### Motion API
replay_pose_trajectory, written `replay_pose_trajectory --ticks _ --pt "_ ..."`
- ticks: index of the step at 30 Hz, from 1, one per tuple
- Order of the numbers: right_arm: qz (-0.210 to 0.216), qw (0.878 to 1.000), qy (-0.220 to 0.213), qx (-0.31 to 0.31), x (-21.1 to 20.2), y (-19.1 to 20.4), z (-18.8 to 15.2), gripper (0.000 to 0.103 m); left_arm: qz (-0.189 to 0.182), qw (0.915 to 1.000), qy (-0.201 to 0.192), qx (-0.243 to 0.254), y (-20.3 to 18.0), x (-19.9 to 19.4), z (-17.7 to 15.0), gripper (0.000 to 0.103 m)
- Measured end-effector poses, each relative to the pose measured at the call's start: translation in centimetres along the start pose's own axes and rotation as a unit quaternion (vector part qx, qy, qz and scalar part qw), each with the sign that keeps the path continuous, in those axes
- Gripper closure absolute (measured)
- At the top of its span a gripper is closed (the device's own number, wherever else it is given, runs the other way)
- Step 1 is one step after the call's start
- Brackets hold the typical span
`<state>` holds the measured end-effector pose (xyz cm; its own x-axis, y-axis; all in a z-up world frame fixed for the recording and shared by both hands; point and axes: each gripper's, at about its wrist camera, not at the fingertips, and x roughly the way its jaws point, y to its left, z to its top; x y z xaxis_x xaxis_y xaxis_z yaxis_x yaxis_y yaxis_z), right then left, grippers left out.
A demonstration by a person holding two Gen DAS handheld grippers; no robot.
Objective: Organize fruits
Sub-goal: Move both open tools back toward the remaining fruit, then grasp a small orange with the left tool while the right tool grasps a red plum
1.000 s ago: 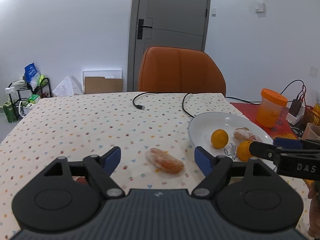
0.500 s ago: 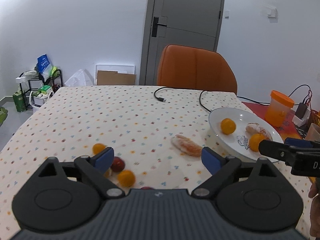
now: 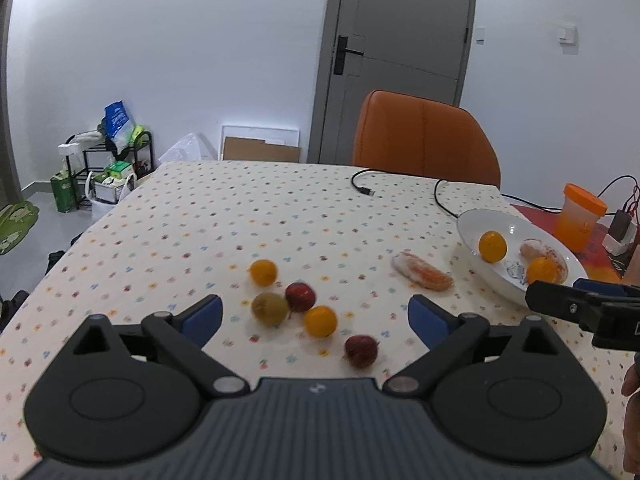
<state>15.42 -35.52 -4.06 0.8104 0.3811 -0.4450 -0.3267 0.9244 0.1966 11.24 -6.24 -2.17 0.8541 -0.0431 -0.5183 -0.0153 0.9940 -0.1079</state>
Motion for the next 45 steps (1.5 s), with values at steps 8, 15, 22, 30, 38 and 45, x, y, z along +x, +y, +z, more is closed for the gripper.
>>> replay_pose_trajectory --ticks 8,15,22,30,38,45 --pt "0.025 1.0 0.016 -0.002 -0.2 1.3 -0.7 0.0 0.013 0.9998 -0.001 -0.017 1.6 -0.9 -1.4 0.005" --pt "0.033 0.999 0.024 -0.017 -0.1 2.8 -1.0 0.0 0.014 0.9994 0.0 -0.03 3.1 -1.7 -2.3 0.005" --pt "0.039 0.999 0.026 -0.02 0.1 3.7 -1.5 0.0 0.004 0.9993 0.0 -0.037 3.6 -1.7 -3.2 0.005" --pt "0.05 0.998 0.038 -0.023 1.2 4.4 -2.1 0.009 0.006 0.999 0.002 -0.044 4.3 -1.1 -3.7 0.009" --pt "0.074 0.995 0.069 -0.028 3.5 5.8 -2.2 0.03 0.006 0.9989 0.015 -0.045 5.3 0.2 -3.5 0.029" --pt "0.093 0.991 0.087 -0.039 5.1 7.2 -2.0 0.043 0.002 0.9989 0.015 -0.044 6.0 1.4 -2.6 0.041"
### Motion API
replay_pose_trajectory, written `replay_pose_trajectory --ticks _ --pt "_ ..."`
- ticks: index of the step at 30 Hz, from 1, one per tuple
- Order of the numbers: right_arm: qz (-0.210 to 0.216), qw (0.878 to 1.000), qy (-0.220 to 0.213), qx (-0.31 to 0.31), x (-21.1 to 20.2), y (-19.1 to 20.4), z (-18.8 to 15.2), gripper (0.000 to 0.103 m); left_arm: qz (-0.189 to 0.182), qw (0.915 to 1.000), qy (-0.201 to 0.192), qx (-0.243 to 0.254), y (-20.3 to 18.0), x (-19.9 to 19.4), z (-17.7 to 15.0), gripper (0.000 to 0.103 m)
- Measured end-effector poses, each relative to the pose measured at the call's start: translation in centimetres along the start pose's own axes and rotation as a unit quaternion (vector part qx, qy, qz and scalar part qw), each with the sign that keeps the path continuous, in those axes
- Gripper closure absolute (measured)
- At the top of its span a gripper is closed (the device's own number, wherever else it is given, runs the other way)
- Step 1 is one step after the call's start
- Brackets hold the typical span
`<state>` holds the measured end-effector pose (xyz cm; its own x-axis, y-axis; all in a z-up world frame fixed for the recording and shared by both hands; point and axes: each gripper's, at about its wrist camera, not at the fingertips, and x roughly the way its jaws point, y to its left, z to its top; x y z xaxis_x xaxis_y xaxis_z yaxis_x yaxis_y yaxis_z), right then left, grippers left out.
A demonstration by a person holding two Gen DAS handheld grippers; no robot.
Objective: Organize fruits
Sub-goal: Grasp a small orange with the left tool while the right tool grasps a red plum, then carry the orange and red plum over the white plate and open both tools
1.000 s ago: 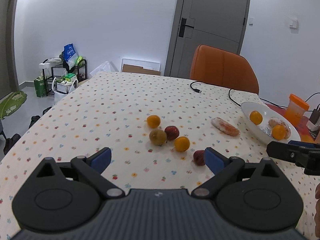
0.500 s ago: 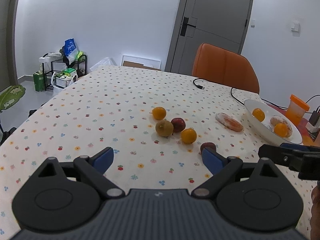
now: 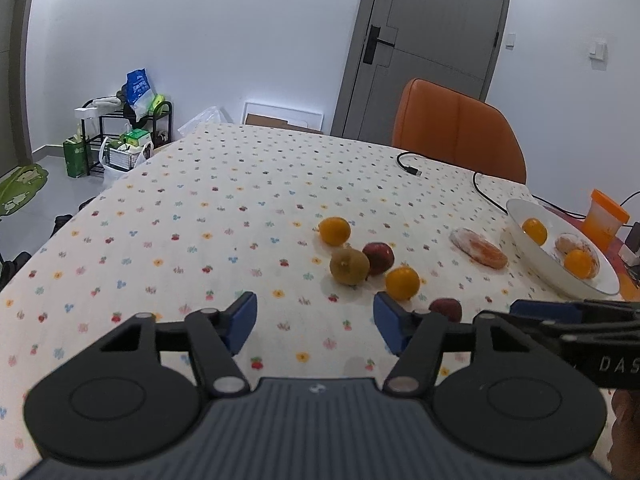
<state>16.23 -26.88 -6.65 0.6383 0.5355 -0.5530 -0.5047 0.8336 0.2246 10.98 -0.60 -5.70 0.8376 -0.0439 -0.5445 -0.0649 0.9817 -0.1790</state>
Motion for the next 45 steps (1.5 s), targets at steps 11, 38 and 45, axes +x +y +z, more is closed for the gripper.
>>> replay_pose_trajectory --ticks 11,38,45 --pt "0.013 1.0 0.015 0.003 2.2 0.3 0.8 0.056 -0.019 0.9998 0.004 -0.008 0.3 1.0 0.9 0.049" --pt "-0.019 0.999 -0.016 0.044 -0.6 -4.8 1.1 0.081 -0.067 0.9971 0.023 0.026 -4.0 3.8 0.8 0.066" --pt "-0.022 0.997 -0.041 0.054 -2.2 -5.9 1.4 0.081 -0.062 0.9972 0.023 0.034 -5.2 3.9 1.3 0.081"
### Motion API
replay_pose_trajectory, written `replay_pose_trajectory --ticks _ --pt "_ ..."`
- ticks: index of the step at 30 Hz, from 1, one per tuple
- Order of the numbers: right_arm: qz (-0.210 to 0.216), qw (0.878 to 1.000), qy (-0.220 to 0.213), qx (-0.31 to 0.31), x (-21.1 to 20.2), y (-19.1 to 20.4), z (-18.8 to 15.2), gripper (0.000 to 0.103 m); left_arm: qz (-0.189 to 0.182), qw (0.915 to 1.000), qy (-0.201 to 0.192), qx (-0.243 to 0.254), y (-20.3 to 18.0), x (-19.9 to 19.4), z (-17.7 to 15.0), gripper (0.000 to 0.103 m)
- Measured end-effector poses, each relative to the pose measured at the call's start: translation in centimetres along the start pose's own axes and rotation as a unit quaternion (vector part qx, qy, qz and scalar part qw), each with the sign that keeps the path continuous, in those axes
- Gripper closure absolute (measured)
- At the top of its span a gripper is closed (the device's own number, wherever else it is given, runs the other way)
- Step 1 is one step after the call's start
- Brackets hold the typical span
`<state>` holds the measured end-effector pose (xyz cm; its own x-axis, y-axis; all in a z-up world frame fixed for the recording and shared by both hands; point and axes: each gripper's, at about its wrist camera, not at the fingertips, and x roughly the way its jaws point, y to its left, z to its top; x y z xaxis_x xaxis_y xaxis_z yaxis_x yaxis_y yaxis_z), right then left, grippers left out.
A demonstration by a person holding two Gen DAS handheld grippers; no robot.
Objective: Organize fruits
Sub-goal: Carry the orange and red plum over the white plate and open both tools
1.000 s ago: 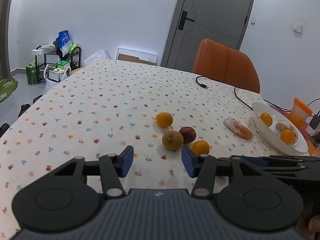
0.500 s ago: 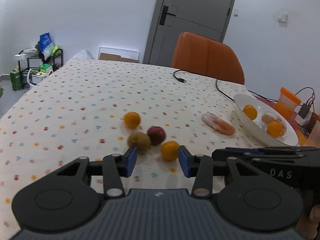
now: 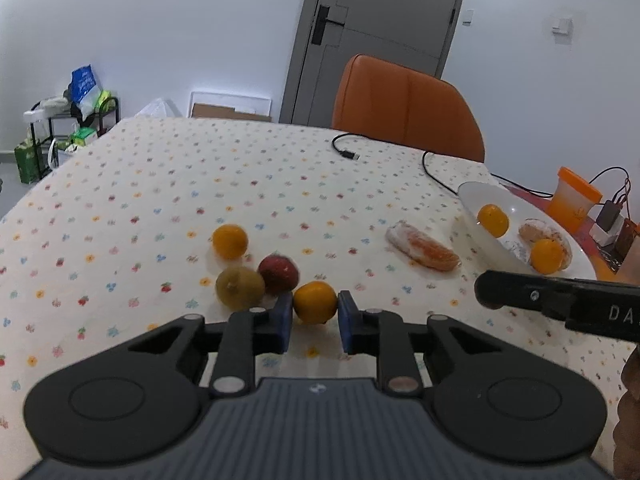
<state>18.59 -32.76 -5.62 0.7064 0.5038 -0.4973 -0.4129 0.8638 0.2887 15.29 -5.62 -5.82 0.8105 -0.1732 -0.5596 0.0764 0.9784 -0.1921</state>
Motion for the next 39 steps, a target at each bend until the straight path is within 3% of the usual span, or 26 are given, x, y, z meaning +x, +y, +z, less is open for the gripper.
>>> replay_pose_trajectory --ticks 10,22,27,39 --pt "-0.029 0.998 -0.045 0.016 -2.8 -2.9 1.0 0.081 -0.018 0.9994 -0.016 0.024 -3.2 -0.3 1.8 0.081" --pt "-0.087 0.992 -0.066 0.058 -5.1 -7.6 0.2 0.08 -0.062 0.9959 -0.021 0.063 -8.0 0.7 2.8 0.081" --pt "-0.098 0.99 -0.077 0.066 -5.8 -8.5 -0.5 0.068 -0.076 0.9935 -0.02 0.083 -10.1 1.3 3.3 0.081" --pt "-0.113 0.985 -0.088 0.098 -8.4 -11.2 -2.5 0.063 -0.098 0.9862 -0.021 0.131 -15.0 2.4 3.7 0.081"
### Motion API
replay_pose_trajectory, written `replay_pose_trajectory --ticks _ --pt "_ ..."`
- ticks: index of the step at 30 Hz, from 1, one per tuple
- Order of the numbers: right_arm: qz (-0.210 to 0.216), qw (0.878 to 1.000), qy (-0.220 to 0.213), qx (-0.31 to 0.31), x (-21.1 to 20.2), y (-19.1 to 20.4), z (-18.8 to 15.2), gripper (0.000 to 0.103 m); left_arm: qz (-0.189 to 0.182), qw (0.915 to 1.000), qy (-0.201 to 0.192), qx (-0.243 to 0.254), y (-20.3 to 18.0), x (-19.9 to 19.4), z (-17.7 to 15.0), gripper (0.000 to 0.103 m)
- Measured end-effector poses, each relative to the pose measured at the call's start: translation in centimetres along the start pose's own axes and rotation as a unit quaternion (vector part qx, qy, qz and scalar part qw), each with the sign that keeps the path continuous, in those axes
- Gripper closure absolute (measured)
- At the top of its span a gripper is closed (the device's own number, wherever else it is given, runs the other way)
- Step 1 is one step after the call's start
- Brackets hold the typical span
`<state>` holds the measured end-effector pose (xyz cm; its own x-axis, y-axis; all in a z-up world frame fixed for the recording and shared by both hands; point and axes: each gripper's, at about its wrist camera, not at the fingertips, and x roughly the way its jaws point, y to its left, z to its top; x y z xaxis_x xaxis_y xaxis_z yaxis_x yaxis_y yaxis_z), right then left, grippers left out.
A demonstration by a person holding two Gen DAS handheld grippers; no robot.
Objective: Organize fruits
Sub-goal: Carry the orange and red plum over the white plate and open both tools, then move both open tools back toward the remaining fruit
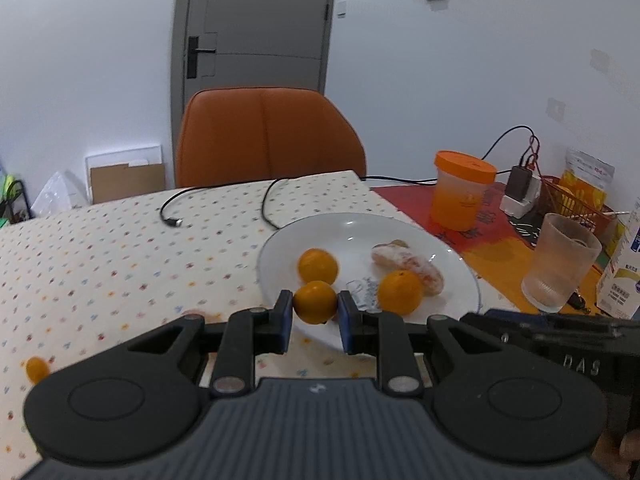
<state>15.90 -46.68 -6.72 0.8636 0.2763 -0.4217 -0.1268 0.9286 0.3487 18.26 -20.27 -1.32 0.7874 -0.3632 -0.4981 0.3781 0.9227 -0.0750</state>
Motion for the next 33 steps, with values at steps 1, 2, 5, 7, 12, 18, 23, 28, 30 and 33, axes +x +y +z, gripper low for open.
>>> replay_pose_trajectory --ticks 1,2,5,7,12,18,23,28,30,33 --pt "-0.001 1.0 0.0 0.001 -0.1 -0.2 -0.1 0.062 -0.001 1.0 -0.001 0.003 -0.3 0.2 0.2 0.081" --pt "-0.001 1.0 -0.001 0.003 -0.2 -0.3 -0.1 0.061 -0.001 1.0 -0.002 0.006 -0.6 0.3 0.3 0.081" --pt "0.0 1.0 -0.004 0.006 -0.6 -0.6 -0.2 0.059 0.006 0.9999 -0.007 0.009 -1.1 0.4 0.7 0.076" --pt "0.001 1.0 -0.006 0.006 -0.8 -0.7 -0.2 0.057 0.011 0.9998 -0.005 0.013 -1.2 0.4 0.8 0.073" --pt "0.005 1.0 -0.007 0.007 -0.7 -0.6 -0.2 0.056 0.023 0.9997 0.005 0.0 -0.3 0.0 0.6 0.065" --pt "0.007 1.0 -0.01 -0.001 -0.7 0.3 -0.1 0.047 0.048 0.9988 -0.008 -0.005 0.9 -1.4 0.4 0.039" --pt "0.002 1.0 -0.017 -0.016 -0.9 1.5 0.0 0.033 0.062 0.9978 -0.006 -0.019 2.2 -2.4 0.1 0.02" --pt "0.001 0.999 -0.023 -0.032 -1.0 2.6 0.1 0.01 0.079 0.9961 -0.008 -0.038 3.5 -3.8 -0.3 0.01" --pt "0.003 0.999 -0.023 -0.037 -1.0 3.1 0.1 0.003 0.087 0.9954 -0.009 -0.04 3.9 -4.4 -0.5 0.006" --pt "0.006 0.999 -0.024 -0.038 -0.9 3.6 0.1 0.0 0.095 0.9944 -0.015 -0.043 4.6 -5.3 -0.7 0.004"
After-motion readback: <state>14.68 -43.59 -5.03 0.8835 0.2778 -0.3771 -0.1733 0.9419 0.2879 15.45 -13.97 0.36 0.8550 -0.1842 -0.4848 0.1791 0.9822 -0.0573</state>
